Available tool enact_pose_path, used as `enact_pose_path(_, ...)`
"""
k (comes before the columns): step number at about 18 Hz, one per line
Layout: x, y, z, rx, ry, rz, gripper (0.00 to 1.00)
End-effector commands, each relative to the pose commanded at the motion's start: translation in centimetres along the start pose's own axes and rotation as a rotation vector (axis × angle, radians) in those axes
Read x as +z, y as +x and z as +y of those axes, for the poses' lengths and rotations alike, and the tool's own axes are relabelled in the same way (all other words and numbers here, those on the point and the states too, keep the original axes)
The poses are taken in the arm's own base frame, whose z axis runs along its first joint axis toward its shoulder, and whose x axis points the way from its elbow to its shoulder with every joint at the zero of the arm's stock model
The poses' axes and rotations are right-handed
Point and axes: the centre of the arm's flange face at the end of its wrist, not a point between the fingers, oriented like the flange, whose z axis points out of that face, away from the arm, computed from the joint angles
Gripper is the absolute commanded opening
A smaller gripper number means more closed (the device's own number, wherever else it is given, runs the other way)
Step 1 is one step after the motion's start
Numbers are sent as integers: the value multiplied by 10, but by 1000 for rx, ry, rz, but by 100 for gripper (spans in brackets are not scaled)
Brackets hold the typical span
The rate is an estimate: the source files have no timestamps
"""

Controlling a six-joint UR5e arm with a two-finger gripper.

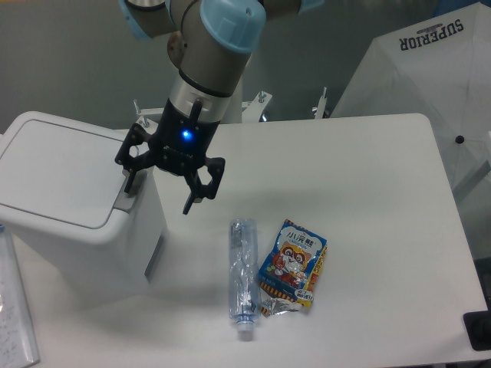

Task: Open the trash can

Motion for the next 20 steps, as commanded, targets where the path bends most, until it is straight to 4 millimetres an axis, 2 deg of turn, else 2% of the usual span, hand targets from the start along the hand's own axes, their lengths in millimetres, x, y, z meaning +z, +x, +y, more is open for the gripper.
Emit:
enact_pose_path(6,0,0,0,1,4,-2,100)
enact_pose_path(11,-16,5,-10,8,31,-15,100)
enact_pose_path(14,-14,4,-10,9,28,-15,100)
enact_pose_path(17,-31,9,-24,27,62,-29,100)
enact_pose_path(20,-50,1,-35,32,95,-55,100)
